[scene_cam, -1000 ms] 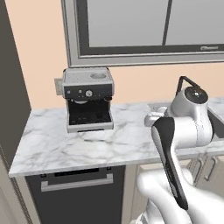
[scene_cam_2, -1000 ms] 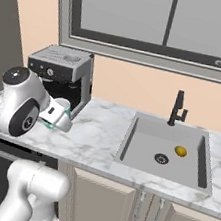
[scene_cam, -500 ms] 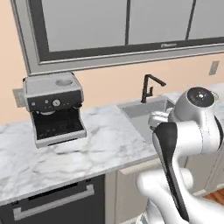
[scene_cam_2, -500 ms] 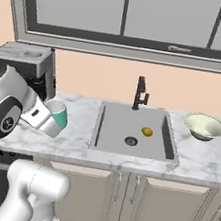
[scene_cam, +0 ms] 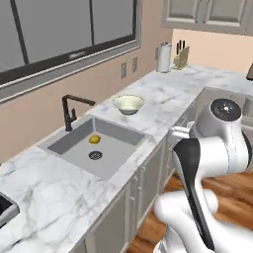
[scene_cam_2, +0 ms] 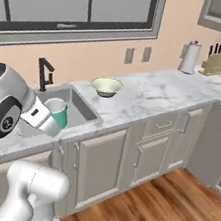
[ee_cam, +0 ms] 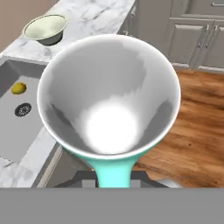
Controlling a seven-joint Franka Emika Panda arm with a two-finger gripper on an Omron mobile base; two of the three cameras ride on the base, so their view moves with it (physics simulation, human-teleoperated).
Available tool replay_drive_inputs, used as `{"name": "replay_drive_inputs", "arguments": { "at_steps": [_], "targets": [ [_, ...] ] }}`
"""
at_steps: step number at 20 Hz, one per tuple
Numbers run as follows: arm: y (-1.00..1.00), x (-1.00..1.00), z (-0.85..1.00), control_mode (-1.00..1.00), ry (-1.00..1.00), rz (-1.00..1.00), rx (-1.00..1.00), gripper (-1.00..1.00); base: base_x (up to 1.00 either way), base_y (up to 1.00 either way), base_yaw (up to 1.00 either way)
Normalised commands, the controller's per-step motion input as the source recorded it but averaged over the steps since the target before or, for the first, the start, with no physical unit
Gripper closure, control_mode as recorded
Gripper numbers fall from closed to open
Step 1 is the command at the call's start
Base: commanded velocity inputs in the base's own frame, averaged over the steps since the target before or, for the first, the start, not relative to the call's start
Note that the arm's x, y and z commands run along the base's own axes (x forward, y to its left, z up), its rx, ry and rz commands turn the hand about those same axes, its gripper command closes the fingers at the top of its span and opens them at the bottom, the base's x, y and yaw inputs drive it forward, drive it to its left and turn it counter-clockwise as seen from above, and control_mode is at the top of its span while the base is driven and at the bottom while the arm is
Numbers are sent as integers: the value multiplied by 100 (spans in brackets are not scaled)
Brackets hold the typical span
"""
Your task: Clear the mugs and bowl far away from the sink.
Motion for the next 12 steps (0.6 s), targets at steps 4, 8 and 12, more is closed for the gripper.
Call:
{"name": "replay_drive_inputs", "arguments": {
  "at_steps": [4, 8, 12],
  "targets": [
    [0, 0, 0, 100, 0, 0, 0, 100, 0, -5, -97],
    [0, 0, 0, 100, 0, 0, 0, 100, 0, -31, -91],
    [0, 0, 0, 100, 0, 0, 0, 100, 0, -35, -90]
  ]
}}
